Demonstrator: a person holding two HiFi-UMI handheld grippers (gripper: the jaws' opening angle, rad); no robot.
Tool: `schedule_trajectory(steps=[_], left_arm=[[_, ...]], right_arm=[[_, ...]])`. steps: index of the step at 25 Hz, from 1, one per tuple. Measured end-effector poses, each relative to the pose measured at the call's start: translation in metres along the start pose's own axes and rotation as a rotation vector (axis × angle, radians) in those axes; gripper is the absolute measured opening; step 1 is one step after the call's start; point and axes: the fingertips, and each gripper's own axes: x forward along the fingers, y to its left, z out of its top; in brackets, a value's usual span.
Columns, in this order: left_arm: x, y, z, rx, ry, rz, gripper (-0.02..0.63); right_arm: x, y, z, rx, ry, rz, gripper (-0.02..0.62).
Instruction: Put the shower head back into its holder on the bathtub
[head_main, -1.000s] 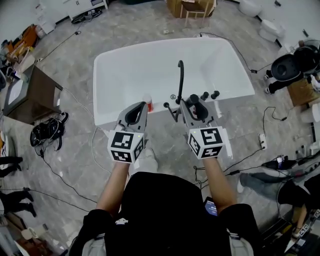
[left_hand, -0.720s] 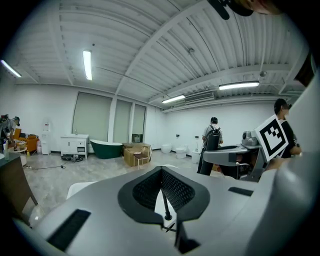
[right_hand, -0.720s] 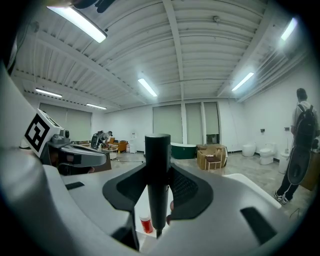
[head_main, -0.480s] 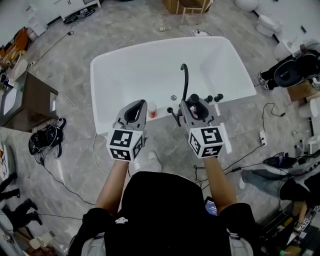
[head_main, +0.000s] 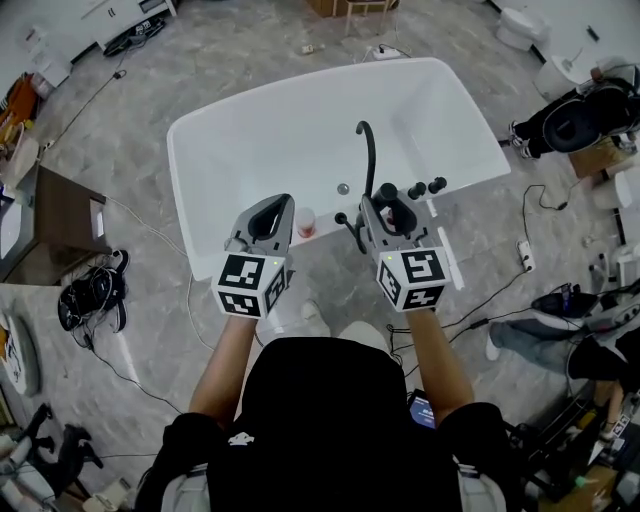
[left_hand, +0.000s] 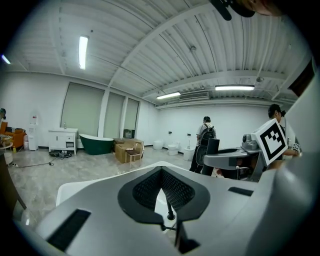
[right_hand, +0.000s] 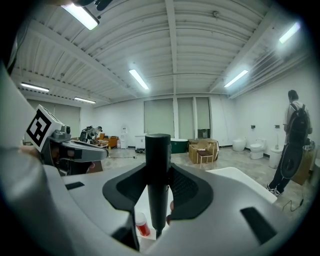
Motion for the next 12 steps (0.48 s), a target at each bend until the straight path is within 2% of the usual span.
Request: schedule_trajectory(steps=[12], left_arm=[[0.028, -0.002, -0.020, -0.013, 0.051, -0.039, 0.014]], right_arm=[[0.013, -0.016, -0.015, 0.017, 0.032, -0.013, 0.138]])
